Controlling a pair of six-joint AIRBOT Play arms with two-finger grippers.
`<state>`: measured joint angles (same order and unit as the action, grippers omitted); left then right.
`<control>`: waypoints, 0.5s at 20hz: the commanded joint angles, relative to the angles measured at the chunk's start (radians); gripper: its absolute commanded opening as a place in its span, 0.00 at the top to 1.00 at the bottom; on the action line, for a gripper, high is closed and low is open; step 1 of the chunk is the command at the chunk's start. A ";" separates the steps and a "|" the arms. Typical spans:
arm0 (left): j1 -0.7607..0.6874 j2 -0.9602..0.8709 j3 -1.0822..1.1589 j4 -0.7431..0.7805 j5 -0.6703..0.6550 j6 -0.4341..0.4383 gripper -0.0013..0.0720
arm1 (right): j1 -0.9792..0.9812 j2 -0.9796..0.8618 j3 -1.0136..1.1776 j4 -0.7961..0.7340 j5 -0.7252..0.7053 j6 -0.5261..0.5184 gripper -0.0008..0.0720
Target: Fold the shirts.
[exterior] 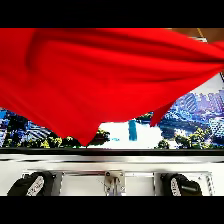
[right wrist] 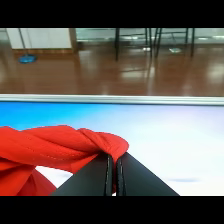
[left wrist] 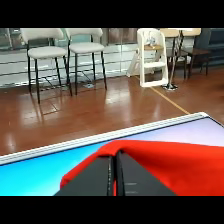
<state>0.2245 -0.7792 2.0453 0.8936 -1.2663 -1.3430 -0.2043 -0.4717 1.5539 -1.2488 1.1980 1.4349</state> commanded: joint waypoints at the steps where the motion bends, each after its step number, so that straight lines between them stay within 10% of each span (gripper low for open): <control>1: 0.000 0.034 -0.008 -0.017 -0.047 0.041 0.92 | 0.000 0.039 0.005 -0.091 0.050 0.006 0.90; 7: 0.001 0.093 -0.008 0.005 0.039 0.006 0.92 | 0.000 0.082 0.005 -0.180 0.069 0.054 0.90; 10: 0.001 0.080 -0.055 0.068 -0.003 -0.020 0.92 | 0.000 0.013 0.000 -0.255 0.303 0.181 0.90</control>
<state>0.2241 -0.6983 2.0228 0.9039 -1.2579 -1.3308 -0.2043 -0.4202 1.5574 -1.4273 1.3205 1.5185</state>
